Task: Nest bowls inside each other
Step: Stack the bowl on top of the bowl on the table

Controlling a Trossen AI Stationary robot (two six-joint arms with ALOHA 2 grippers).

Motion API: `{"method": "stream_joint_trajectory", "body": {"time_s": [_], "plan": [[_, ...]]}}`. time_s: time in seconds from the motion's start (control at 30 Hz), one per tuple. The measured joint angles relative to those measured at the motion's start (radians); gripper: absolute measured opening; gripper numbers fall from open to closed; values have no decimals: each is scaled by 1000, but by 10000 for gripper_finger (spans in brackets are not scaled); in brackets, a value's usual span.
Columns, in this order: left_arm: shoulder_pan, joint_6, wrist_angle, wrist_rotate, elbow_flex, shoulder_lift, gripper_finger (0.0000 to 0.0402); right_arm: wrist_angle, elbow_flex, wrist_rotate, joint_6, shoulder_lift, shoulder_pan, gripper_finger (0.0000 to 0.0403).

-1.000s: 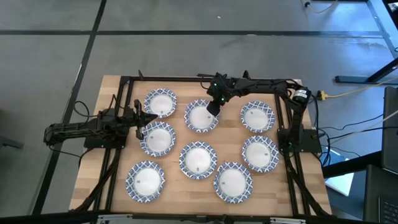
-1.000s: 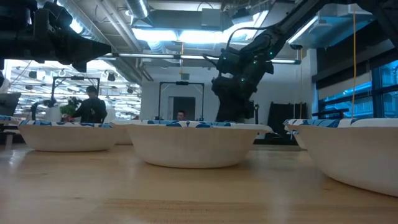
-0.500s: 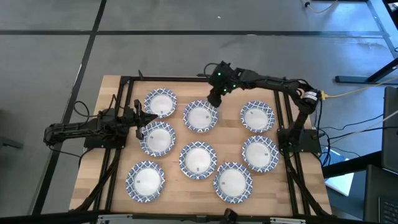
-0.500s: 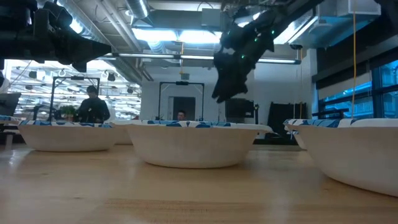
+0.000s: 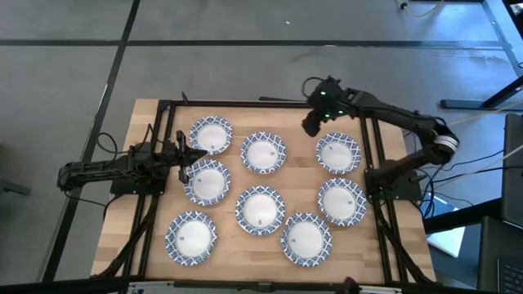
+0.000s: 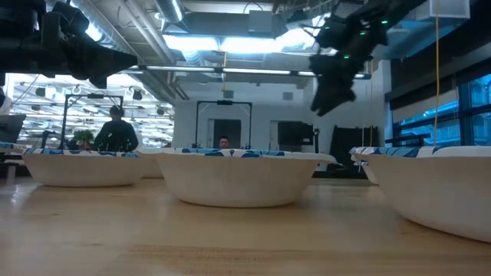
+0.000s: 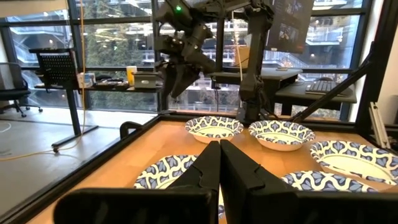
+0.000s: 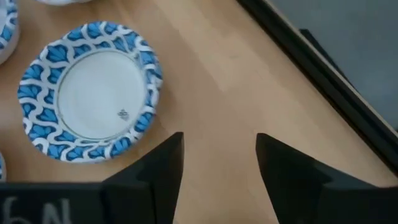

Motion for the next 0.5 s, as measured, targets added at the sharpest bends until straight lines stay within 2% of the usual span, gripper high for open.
{"method": "stream_joint_trajectory", "body": {"time_s": [0.13,0.33,0.5], "plan": [[0,9,0,0,0,0,0,6,-113,20,58,-117,-31,200],[0,9,0,0,0,0,0,-72,-245,221,191,-247,-47,200],[0,9,0,0,0,0,0,-100,-334,275,274,-305,-51,200]]}}
